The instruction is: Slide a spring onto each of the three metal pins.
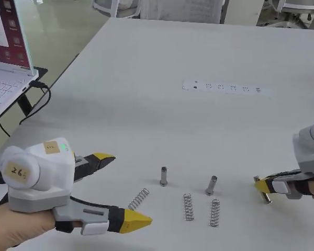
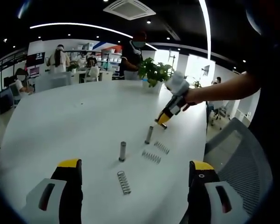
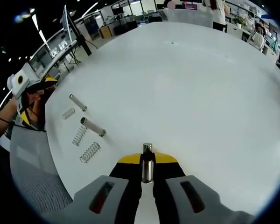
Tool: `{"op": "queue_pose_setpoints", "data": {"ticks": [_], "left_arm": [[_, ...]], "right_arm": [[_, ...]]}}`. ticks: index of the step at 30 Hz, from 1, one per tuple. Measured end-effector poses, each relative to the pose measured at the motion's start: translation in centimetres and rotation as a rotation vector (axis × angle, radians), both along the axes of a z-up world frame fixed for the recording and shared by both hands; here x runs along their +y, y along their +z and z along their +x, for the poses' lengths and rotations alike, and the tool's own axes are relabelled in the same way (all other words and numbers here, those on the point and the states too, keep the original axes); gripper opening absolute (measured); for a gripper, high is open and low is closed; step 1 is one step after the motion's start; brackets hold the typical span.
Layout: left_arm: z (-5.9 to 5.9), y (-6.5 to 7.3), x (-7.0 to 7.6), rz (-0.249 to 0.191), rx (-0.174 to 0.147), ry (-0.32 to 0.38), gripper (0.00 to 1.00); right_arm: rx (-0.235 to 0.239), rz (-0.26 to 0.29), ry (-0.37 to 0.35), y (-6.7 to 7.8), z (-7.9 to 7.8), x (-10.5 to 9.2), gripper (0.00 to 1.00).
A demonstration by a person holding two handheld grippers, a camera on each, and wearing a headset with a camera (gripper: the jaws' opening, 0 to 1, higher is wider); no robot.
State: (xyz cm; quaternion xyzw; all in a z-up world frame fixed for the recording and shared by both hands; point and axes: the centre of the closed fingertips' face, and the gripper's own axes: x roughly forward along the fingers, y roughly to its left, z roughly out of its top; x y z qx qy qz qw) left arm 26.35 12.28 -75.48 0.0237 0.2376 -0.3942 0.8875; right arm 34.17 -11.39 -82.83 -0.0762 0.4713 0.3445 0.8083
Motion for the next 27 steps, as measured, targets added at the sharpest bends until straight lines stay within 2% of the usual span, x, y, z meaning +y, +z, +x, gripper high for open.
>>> {"op": "queue_pose_setpoints", "data": {"ticks": [27], "left_arm": [[0.02, 0.11, -0.14, 0.000, -0.003, -0.001, 0.92]], "right_arm": [[-0.073, 0.065, -0.021, 0.80, 0.45, -0.03, 0.04]]}}
